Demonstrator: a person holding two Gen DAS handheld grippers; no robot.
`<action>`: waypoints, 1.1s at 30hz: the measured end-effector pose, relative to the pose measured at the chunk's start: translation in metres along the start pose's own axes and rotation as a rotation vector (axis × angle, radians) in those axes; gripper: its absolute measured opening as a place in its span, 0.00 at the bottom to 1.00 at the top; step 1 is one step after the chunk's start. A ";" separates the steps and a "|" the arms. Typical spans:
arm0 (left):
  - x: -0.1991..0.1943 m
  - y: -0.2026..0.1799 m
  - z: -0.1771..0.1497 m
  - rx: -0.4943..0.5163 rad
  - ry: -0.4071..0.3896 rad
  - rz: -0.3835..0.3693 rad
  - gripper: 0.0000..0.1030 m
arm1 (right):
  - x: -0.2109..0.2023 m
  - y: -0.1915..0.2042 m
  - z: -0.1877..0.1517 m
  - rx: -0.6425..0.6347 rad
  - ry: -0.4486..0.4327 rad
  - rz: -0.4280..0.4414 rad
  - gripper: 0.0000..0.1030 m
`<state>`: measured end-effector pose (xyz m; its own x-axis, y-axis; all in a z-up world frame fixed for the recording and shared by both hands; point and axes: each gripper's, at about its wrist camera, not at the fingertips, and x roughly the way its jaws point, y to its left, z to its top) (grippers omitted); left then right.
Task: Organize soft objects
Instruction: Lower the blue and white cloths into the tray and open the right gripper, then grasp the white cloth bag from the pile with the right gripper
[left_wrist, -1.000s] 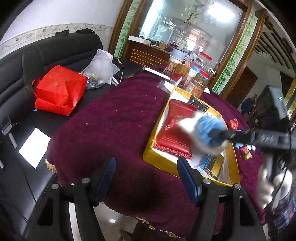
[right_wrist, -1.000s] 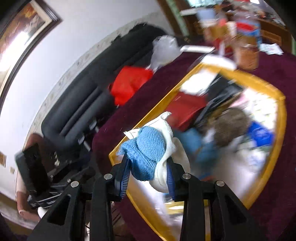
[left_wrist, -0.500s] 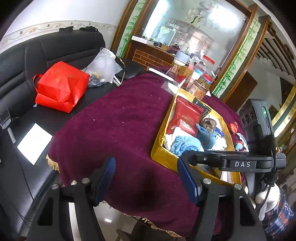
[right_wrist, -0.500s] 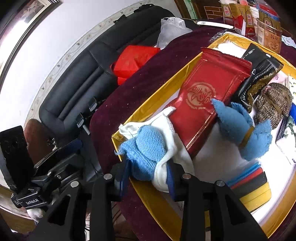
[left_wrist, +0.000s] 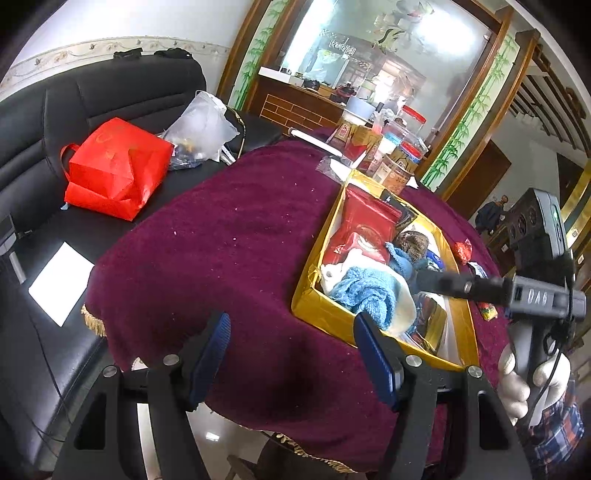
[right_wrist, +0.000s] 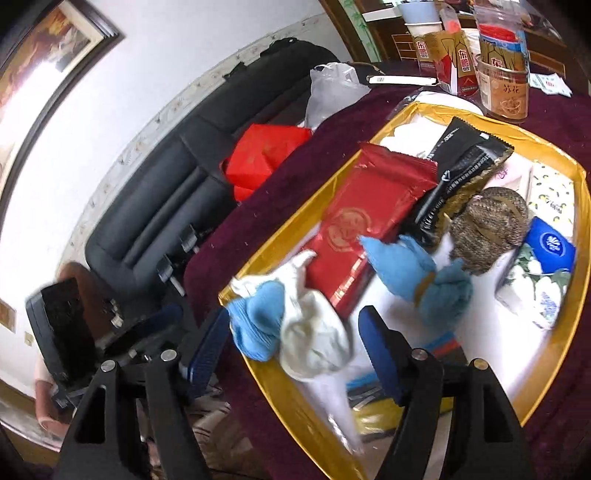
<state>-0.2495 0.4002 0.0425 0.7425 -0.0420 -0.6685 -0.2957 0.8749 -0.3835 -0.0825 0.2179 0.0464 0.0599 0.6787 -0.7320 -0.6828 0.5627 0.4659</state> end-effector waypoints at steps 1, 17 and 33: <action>0.000 0.000 0.000 0.001 0.000 0.000 0.70 | 0.000 0.002 -0.001 -0.016 0.010 -0.011 0.69; 0.002 -0.003 -0.001 0.006 0.003 -0.022 0.70 | -0.011 0.030 -0.018 -0.237 -0.024 -0.223 0.14; 0.002 -0.035 0.003 0.086 0.002 -0.105 0.70 | -0.138 -0.024 -0.017 -0.064 -0.272 -0.252 0.14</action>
<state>-0.2360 0.3714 0.0569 0.7652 -0.1366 -0.6291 -0.1639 0.9037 -0.3955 -0.0867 0.1031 0.1276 0.4167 0.6282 -0.6570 -0.6660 0.7029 0.2497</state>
